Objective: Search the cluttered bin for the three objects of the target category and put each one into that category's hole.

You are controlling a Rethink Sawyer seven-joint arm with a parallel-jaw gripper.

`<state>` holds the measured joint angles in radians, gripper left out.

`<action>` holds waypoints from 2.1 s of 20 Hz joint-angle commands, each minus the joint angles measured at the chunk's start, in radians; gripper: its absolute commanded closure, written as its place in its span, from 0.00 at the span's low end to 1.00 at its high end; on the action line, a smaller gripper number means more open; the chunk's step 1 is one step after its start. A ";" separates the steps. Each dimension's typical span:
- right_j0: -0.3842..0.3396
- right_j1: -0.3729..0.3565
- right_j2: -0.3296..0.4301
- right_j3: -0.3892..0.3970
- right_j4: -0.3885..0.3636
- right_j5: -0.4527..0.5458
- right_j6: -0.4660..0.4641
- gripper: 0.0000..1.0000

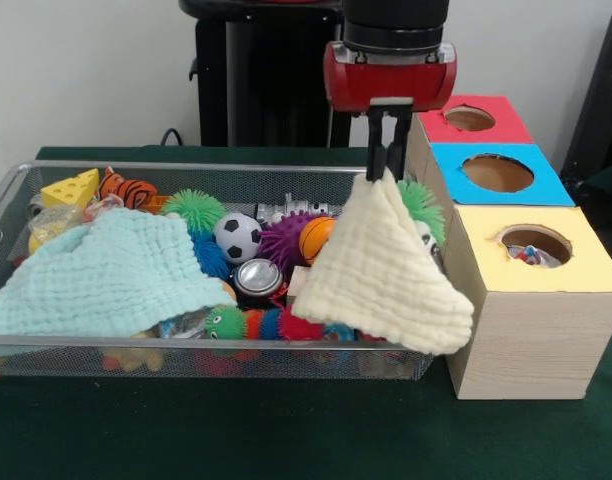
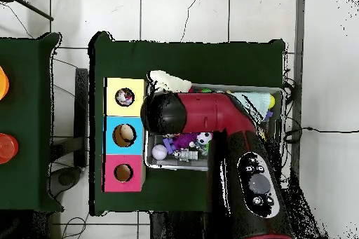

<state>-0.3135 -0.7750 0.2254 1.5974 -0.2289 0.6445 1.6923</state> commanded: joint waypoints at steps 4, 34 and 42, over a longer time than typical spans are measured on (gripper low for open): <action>0.007 0.002 -0.071 0.133 0.049 0.000 0.207 1.00; 0.020 0.047 -0.122 0.248 0.159 -0.127 0.212 0.00; 0.034 0.050 -0.133 0.266 0.180 -0.145 0.209 0.00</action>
<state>-0.2814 -0.7504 0.0977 1.7844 -0.0907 0.5524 1.6923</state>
